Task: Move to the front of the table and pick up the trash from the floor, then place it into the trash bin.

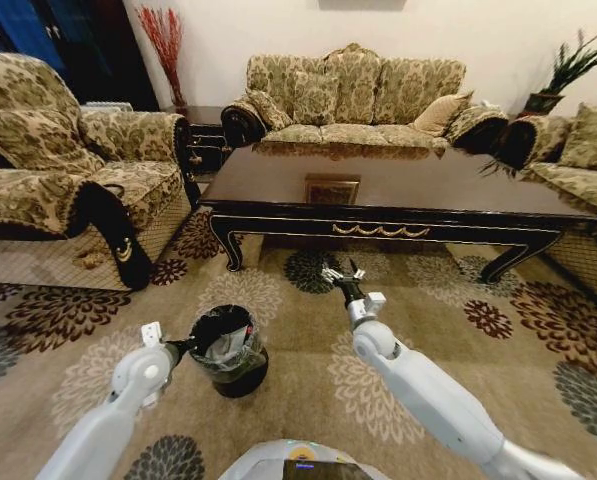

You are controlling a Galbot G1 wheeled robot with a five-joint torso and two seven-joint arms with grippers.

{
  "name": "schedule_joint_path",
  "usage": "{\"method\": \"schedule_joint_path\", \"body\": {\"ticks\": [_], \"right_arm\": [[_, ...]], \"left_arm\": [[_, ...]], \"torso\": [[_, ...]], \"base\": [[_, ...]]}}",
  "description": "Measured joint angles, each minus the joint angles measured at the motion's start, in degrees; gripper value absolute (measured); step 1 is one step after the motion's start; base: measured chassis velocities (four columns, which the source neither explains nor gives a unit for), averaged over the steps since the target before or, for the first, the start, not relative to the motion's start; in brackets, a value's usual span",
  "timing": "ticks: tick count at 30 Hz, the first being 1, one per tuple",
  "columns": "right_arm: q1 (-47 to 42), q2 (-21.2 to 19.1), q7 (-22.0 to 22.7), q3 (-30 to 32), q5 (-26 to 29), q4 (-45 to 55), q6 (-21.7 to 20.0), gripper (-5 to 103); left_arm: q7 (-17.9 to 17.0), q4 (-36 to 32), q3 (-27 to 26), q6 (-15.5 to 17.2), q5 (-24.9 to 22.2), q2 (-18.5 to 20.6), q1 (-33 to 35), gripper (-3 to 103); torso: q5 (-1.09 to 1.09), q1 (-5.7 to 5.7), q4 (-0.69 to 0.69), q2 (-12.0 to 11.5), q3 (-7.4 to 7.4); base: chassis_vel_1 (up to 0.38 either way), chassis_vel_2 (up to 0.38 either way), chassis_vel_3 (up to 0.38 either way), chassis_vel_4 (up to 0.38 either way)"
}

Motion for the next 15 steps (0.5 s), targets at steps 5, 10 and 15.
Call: {"method": "schedule_joint_path", "body": {"ticks": [5,10,15], "right_arm": [[-1.7,0.0,0.1,1.1,-0.3,0.5,0.1,100],[-2.9,0.1,0.0,1.8,-0.9,1.0,0.4,100],[-3.6,-0.2,-0.1,2.4,-1.0,1.4,0.5,100]], "left_arm": [[4.3,2.8,1.5,-1.6,5.2,-0.7,-1.2,3],[7.5,4.0,1.8,-3.5,7.7,-1.1,-1.5,0],[8.2,3.1,1.5,-4.2,8.3,-1.0,0.0,16]], "torso": [[-0.01,0.0,0.01,0.0,0.0],[-0.02,0.0,0.0,0.0,0.0],[-0.02,0.0,-0.02,0.0,-0.01]], "base": [[0.0,0.0,0.0,0.0],[0.0,0.0,0.0,0.0],[0.0,0.0,0.0,0.0]]}}
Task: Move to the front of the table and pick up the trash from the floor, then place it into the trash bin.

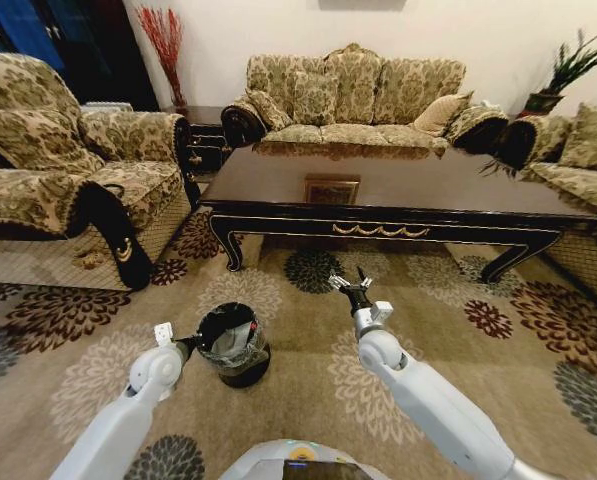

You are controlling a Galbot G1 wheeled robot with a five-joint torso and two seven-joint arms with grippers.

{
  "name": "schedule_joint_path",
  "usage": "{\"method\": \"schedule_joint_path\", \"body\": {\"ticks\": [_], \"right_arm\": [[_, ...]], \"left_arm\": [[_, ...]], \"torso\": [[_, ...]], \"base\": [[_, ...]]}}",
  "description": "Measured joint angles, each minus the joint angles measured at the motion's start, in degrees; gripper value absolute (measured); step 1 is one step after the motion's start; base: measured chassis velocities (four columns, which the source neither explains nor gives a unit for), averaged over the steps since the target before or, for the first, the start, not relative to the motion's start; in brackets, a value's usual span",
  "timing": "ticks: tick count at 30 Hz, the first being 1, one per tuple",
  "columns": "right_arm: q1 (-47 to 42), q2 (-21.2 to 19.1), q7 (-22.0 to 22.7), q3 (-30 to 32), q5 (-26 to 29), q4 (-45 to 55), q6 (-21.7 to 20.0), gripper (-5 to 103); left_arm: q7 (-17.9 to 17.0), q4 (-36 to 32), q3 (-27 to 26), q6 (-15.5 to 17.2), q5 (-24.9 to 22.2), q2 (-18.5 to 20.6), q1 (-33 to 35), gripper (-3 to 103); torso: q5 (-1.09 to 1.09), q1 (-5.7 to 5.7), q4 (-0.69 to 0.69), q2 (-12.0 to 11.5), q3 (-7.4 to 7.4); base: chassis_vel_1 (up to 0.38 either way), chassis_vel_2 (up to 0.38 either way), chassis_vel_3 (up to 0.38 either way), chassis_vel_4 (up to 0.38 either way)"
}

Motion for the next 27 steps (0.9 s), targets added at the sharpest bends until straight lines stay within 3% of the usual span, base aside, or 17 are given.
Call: {"method": "schedule_joint_path", "body": {"ticks": [1,3,5,7,8,10,12,13,16,18,19,20,21,25,27], "right_arm": [[-0.2,-0.1,0.1,0.2,0.0,0.1,0.0,100],[-0.6,-0.5,1.0,0.3,0.3,0.5,0.0,100],[-0.7,-0.6,1.3,0.3,0.3,0.6,0.0,100],[-1.1,-1.1,2.3,0.4,0.5,0.9,0.8,100],[-1.1,-1.1,2.3,0.4,0.5,0.9,0.8,100],[-1.6,-1.5,2.5,0.8,0.4,0.9,1.3,100],[-2.9,-1.9,2.5,2.7,0.2,1.1,1.7,100],[-2.9,-1.9,2.5,2.7,0.2,1.1,1.7,100],[-4.3,-2.5,1.9,4.9,-0.1,1.3,2.5,100],[-4.6,-2.7,1.6,5.4,-0.1,1.4,2.7,100],[-4.8,-2.8,1.3,5.7,-0.1,1.4,2.9,100],[-5.7,-3.0,0.3,6.5,0.0,1.8,3.3,100],[-5.7,-3.0,0.3,6.5,0.0,1.8,3.3,100],[-9.8,-3.7,-2.2,9.0,-0.8,3.9,4.1,100],[-10.5,-3.8,-2.5,9.3,-1.2,4.2,4.3,100]], "left_arm": [[-0.3,-0.5,-0.2,-0.3,0.2,0.2,0.8,16],[-1.5,-2.0,-0.9,-1.3,0.6,0.6,2.6,32],[-1.7,-2.5,-1.2,-1.5,0.8,0.7,3.1,32],[-2.1,-5.4,-3.3,-2.3,1.0,1.7,5.5,43],[-2.1,-5.4,-3.3,-2.3,1.0,1.7,5.5,43],[-2.1,-9.9,-5.8,-4.0,1.2,3.1,8.2,49],[-1.2,-17.5,-9.3,-8.0,2.4,4.6,11.1,60],[-1.2,-17.5,-9.3,-8.0,2.4,4.6,11.1,60],[3.6,-24.4,-14.2,-15.9,6.5,4.5,15.1,77],[5.3,-25.5,-15.4,-17.7,8.0,4.1,16.1,77],[6.3,-26.1,-16.2,-18.8,9.2,3.8,16.8,82],[9.7,-26.9,-18.5,-21.8,14.4,2.5,18.7,92],[9.7,-26.9,-18.5,-21.8,14.4,2.5,18.7,92],[17.4,-27.9,-23.3,-25.7,21.3,-1.7,23.0,100],[18.4,-27.9,-23.6,-26.2,21.9,-2.0,23.5,100]], "torso": [[-0.01,0.0,0.01,0.0,0.0],[0.01,0.0,0.02,0.0,0.0],[-0.01,0.0,0.02,0.0,0.0],[0.02,0.0,0.03,0.0,0.0],[0.02,0.0,0.03,0.0,0.0],[0.01,0.0,0.05,0.0,0.01],[0.03,0.0,0.04,0.0,0.0],[0.03,0.0,0.04,0.0,0.0],[0.04,0.0,-0.01,0.0,0.0],[0.02,0.0,0.0,0.0,0.0],[0.02,0.0,0.01,0.0,0.0],[0.01,0.0,0.04,0.0,0.0],[0.01,0.0,0.04,0.0,0.0],[0.01,0.0,0.02,0.0,0.0],[0.01,0.0,0.02,0.0,0.0]], "base": [[0.0,0.0,0.0,0.0],[0.0,0.0,0.0,0.0],[0.0,0.0,0.0,0.0],[0.0,0.0,0.0,0.0],[0.0,0.0,0.0,0.0],[0.0,0.0,0.0,0.0],[0.0,0.0,0.0,0.0],[0.0,0.0,0.0,0.0],[0.0,0.0,0.0,0.0],[0.0,0.0,0.0,0.0],[0.0,0.0,0.0,0.0],[0.0,0.0,0.0,0.0],[0.0,0.0,0.0,0.0],[0.0,0.0,0.0,0.0],[0.0,0.0,0.0,0.0]]}}
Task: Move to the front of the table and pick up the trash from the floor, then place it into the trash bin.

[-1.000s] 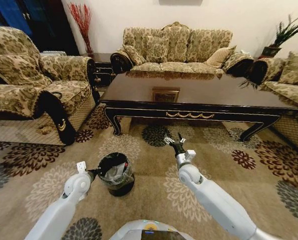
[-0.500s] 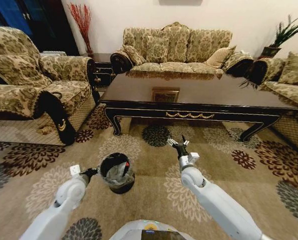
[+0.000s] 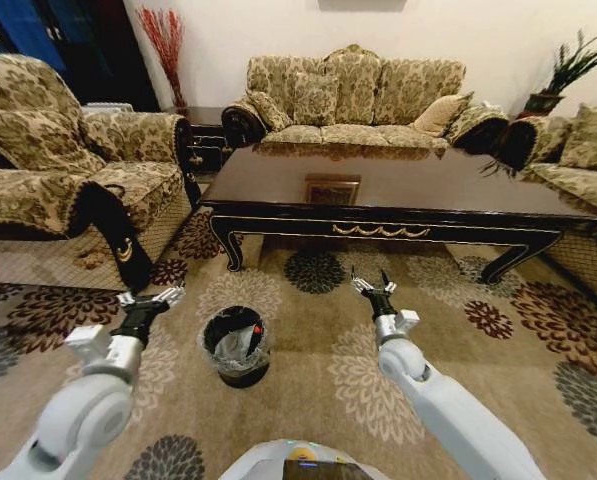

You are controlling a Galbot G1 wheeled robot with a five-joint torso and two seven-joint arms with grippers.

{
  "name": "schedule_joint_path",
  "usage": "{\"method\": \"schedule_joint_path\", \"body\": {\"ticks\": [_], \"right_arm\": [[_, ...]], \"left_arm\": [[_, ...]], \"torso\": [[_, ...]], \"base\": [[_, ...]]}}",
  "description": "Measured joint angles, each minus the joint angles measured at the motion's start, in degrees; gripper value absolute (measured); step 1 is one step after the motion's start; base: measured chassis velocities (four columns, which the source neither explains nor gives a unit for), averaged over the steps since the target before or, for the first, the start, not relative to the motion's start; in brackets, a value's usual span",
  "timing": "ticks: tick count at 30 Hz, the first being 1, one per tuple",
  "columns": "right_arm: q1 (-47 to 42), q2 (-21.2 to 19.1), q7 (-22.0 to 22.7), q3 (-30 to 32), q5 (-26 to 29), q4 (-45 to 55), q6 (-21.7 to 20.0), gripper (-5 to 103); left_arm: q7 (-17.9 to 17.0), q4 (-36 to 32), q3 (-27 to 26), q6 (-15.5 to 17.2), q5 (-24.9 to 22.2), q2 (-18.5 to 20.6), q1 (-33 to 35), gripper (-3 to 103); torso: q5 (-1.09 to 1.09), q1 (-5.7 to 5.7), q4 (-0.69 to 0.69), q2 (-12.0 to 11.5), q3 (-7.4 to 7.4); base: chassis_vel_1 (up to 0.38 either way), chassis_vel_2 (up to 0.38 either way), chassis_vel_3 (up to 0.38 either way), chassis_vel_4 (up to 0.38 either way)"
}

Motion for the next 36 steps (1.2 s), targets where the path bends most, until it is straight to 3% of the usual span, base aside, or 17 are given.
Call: {"method": "schedule_joint_path", "body": {"ticks": [1,3,9,19,36], "right_arm": [[-1.6,-0.2,-0.7,0.7,-1.2,0.6,0.4,100],[-3.3,-0.5,-1.3,1.4,-2.6,1.2,0.7,100],[-6.0,-0.7,-1.8,2.6,-3.9,2.0,1.2,100],[-8.7,-0.1,-2.1,3.7,-5.6,2.4,2.0,100],[-11.5,0.0,-3.1,5.7,-6.5,2.8,3.5,100]], "left_arm": [[2.8,0.5,-0.6,-1.5,1.9,-0.6,1.4,100],[4.9,0.7,-1.1,-2.1,2.7,-0.8,3.1,100],[5.9,0.7,-1.4,-2.0,1.3,-0.9,4.2,100],[4.6,-0.7,-1.5,-1.0,-1.6,-1.2,4.6,100],[3.8,-0.9,0.2,-0.2,-0.9,-2.2,4.1,100]], "torso": [[-0.01,0.0,-0.01,0.0,0.0],[0.0,0.0,0.0,0.0,0.0],[0.0,0.01,-0.01,0.0,0.01],[-0.01,0.0,0.0,0.0,0.0],[-0.01,0.0,0.0,0.0,0.0]], "base": [[0.0,0.0,0.0,0.0],[0.023,-0.02,-0.026,0.022],[0.069,-0.068,-0.071,0.084],[0.227,-0.235,-0.217,0.242],[0.358,-0.347,-0.355,0.34]]}}
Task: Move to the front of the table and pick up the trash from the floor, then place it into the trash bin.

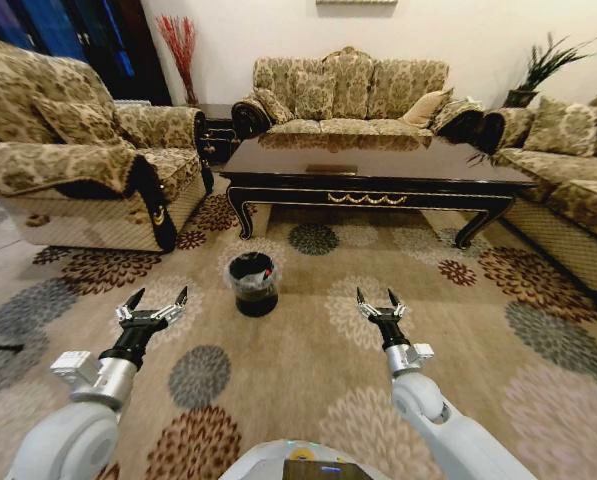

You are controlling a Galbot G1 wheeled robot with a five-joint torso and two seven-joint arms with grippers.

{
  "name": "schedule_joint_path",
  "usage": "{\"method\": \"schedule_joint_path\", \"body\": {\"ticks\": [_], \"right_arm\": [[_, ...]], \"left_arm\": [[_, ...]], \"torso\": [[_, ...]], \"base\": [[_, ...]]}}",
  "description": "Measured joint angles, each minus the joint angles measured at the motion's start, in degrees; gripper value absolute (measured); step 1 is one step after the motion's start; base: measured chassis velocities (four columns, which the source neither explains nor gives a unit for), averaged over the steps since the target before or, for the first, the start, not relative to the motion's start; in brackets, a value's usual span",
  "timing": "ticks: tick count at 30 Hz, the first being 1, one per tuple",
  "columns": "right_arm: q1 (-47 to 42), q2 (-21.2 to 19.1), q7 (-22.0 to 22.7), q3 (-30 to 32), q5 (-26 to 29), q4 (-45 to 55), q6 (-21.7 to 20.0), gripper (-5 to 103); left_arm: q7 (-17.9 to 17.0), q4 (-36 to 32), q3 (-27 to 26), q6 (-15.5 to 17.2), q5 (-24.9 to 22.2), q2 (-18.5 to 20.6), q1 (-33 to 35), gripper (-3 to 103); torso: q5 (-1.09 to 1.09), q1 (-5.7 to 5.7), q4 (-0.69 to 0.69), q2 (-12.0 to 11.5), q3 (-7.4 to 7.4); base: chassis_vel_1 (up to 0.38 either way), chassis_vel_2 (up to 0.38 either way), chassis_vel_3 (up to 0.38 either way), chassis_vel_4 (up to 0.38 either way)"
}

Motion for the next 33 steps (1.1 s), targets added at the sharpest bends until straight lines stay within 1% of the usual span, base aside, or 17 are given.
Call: {"method": "schedule_joint_path", "body": {"ticks": [14,17,19,23,25,26,27,29,30,31,33], "right_arm": [[0.9,0.0,0.0,-0.2,0.0,-1.0,0.1,100],[1.1,0.2,0.0,-0.4,0.0,-1.1,0.1,100],[1.1,0.2,0.0,-0.5,0.0,-1.1,0.2,100],[1.1,0.3,0.0,-0.5,0.0,-1.1,0.3,100],[1.1,0.3,0.0,-0.5,0.0,-1.1,0.4,100],[1.0,0.2,0.0,-0.4,-0.1,-1.1,0.5,100],[0.8,0.2,0.0,-0.3,-0.3,-1.1,0.6,100],[0.8,0.2,-0.1,-0.3,-0.4,-1.1,0.9,100],[0.6,0.2,-0.9,-0.3,-0.6,-1.4,1.9,100],[0.6,0.3,-1.6,-0.3,-0.9,-1.5,2.6,100],[0.6,0.3,-2.1,-0.3,-1.2,-1.6,3.0,100]], "left_arm": [[-0.1,0.7,1.2,0.0,0.4,-0.3,-0.7,100],[-0.1,0.6,1.1,0.0,0.3,-0.3,-0.6,100],[-0.1,0.5,1.1,0.0,0.3,-0.3,-0.5,100],[-0.1,0.1,1.1,0.1,0.3,-0.5,-0.2,100],[-0.1,0.0,1.1,0.1,0.3,-0.6,-0.1,100],[-0.1,-0.1,1.1,0.1,0.3,-0.7,-0.1,100],[-0.1,-0.2,1.2,0.1,0.4,-0.8,-0.1,100],[-0.1,-0.2,1.2,0.1,0.4,-0.8,-0.1,100],[-0.1,-0.2,1.3,0.1,0.6,-0.9,0.0,100],[-0.1,-0.3,1.5,0.1,0.8,-1.1,0.0,100],[0.0,-0.3,1.6,0.1,1.0,-1.2,0.0,100]], "torso": [[0.02,0.0,0.0,0.0,0.0],[-0.02,0.0,0.0,0.0,0.0],[0.03,0.01,0.0,0.0,0.01],[-0.02,0.01,0.0,0.0,0.01],[0.02,0.02,-0.01,0.0,0.02],[0.02,0.01,0.01,0.0,0.01],[-0.02,0.0,0.0,0.0,0.0],[-0.02,0.0,0.0,0.0,0.0],[0.02,0.02,-0.01,0.0,0.02],[0.0,0.02,-0.01,0.0,0.01],[0.0,0.01,0.0,0.0,0.0]], "base": [[0.342,-0.351,-0.348,0.349],[0.357,-0.383,-0.339,0.391],[0.348,-0.376,-0.338,0.397],[0.3,-0.364,-0.298,0.355],[0.31,-0.365,-0.311,0.387],[0.315,-0.382,-0.337,0.387],[0.315,-0.367,-0.291,0.349],[0.321,-0.367,-0.291,0.371],[0.333,-0.415,-0.353,0.372],[0.333,-0.349,-0.343,0.372],[0.343,-0.349,-0.343,0.357]]}}
